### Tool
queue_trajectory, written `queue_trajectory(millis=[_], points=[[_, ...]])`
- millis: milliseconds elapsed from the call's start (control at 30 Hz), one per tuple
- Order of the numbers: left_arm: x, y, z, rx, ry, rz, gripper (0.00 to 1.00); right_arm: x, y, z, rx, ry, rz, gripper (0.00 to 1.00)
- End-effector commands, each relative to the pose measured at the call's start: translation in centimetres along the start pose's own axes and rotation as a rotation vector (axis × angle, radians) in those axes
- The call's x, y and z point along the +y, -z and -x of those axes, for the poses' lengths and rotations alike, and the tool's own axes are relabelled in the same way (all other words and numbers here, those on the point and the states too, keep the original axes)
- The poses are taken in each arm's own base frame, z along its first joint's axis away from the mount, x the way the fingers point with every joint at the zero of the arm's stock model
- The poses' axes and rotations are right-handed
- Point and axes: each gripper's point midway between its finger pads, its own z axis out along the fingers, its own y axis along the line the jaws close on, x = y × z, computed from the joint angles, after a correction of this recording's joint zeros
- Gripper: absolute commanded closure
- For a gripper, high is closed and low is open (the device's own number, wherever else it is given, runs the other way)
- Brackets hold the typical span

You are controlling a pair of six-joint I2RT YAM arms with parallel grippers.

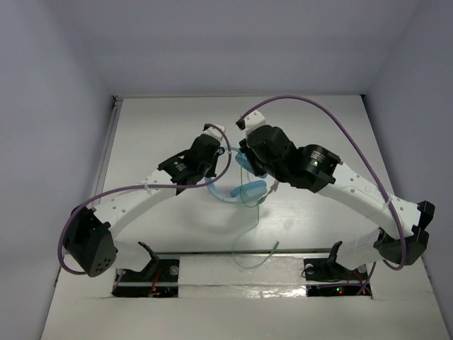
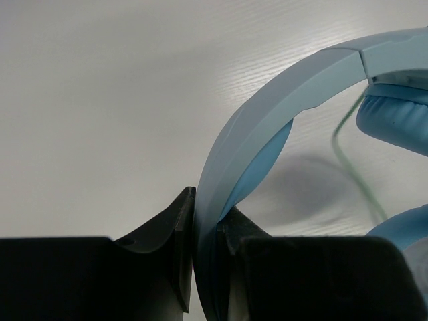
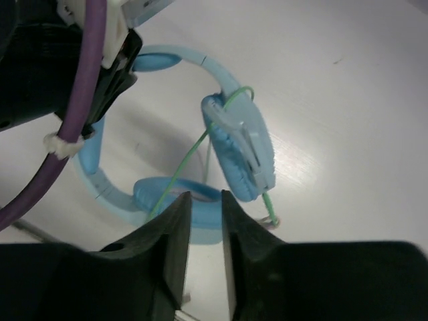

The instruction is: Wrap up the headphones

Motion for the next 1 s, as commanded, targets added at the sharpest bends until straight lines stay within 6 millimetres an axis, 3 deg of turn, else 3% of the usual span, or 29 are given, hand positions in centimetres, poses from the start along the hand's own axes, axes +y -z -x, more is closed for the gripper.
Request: queue_trajectory(millis=[0,67,167,200,233,267,300,333,433,467,500,567,600,667,700,800,900,967], points=[[-1.4,1.7,2.0,-0.073,0.03,-0.107,1.0,-2.2,-0.6,1.6,-0.072,-0.011,-0.104,0.74],[-0.9,1.7,1.7,-0.071,0.035,-0.084,1.0,-1.6,-0.6,1.2,-0.057,-0.028,-0.047,0.77],[-0.4,2.6,3.2,-0.109,0.072,-0.061,1.0,-1.1,-0.3,-1.1,-0.033,-0.114,-0.015,0.74],[-0.2,2.9,3.8,-0.125,0.09,-0.049,1.0,-1.4,1.7,0.4,-0.142,-0.218,0.024,0.76],[0.2,3.2,5.0,-0.147,0.11,-0.04,1.0,-1.1,1.4,-1.8,-0.13,-0.246,0.046,0.78],[0.2,3.1,5.4,-0.146,0.113,-0.031,1.0,-1.6,4.1,0.1,-0.26,-0.362,0.106,0.88],[0.4,3.4,6.2,-0.166,0.119,-0.02,1.0,-1.5,4.9,-0.1,-0.293,-0.409,0.142,0.96],[0.7,3.2,7.0,-0.17,0.128,-0.003,1.0,-0.5,4.6,-2.0,-0.271,-0.448,0.199,1.0],[2.3,2.0,8.7,-0.194,0.172,0.011,1.0,2.0,6.5,-3.0,-0.269,-0.583,0.392,1.0],[2.6,1.7,9.0,-0.198,0.193,-0.009,1.0,2.7,5.0,-5.7,-0.207,-0.581,0.391,1.0],[1.7,1.4,9.6,-0.202,0.213,-0.1,1.0,3.0,4.5,-6.6,-0.201,-0.602,0.4,1.0],[3.1,0.6,10.0,-0.199,0.28,-0.135,1.0,3.2,3.6,-8.9,-0.179,-0.623,0.399,1.0],[3.1,0.5,10.1,-0.197,0.291,-0.166,1.0,3.6,2.3,-10.8,-0.153,-0.632,0.397,0.94],[3.2,0.6,10.9,-0.211,0.323,-0.215,1.0,4.2,1.2,-11.9,-0.145,-0.643,0.406,0.83],[2.6,0.9,11.4,-0.218,0.331,-0.264,1.0,4.7,0.3,-12.1,-0.162,-0.661,0.419,0.61],[1.8,2.4,13.1,-0.261,0.363,-0.368,1.0,4.6,-2.0,-12.1,-0.186,-0.684,0.363,0.32],[1.2,4.4,14.9,-0.333,0.382,-0.462,1.0,4.6,-3.1,-11.0,-0.247,-0.66,0.349,0.22],[0.8,5.8,15.6,-0.357,0.41,-0.538,1.0,3.7,-3.8,-10.8,-0.272,-0.646,0.289,0.22]])
